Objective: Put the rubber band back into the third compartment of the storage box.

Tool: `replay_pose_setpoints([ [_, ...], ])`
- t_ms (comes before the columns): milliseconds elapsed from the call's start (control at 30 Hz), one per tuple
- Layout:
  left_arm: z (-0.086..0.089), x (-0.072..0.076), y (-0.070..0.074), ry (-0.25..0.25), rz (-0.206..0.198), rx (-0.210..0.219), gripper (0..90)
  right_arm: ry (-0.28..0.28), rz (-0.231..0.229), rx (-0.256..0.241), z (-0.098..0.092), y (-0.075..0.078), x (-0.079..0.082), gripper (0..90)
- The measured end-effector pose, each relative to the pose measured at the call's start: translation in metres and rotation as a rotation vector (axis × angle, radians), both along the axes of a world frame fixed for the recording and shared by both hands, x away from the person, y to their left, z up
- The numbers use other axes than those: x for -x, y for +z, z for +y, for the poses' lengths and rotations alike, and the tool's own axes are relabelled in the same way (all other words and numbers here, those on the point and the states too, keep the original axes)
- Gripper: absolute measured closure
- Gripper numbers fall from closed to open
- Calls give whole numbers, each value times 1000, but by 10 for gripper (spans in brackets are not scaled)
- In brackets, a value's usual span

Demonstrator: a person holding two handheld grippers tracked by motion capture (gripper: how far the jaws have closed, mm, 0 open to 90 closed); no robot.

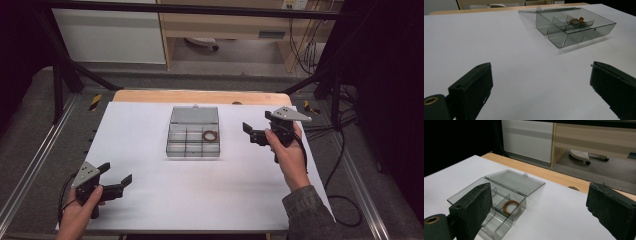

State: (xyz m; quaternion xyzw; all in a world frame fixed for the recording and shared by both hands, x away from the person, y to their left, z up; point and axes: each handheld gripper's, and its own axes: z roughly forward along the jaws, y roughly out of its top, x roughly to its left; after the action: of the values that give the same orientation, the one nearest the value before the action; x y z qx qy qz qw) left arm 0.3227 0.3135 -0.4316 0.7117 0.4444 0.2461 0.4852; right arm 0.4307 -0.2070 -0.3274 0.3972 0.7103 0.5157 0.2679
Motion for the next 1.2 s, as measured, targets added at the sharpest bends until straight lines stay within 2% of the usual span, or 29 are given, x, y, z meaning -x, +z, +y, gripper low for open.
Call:
replay_pose_setpoints([
  [167,0,0,0,0,-1,-2,42,-10,-3,12,-10,-12,6,67],
  [467,0,0,0,6,1,2,42,-50,-12,-35,-31,-25,23,71],
  [700,1,0,0,8,-5,4,42,-71,-10,-49,-45,-35,38,72],
  [933,2,0,0,17,-15,15,42,-81,-8,-59,-53,-46,52,72],
  [1200,3,0,1,23,-27,26,42,-74,0,-41,-55,-60,64,71],
])
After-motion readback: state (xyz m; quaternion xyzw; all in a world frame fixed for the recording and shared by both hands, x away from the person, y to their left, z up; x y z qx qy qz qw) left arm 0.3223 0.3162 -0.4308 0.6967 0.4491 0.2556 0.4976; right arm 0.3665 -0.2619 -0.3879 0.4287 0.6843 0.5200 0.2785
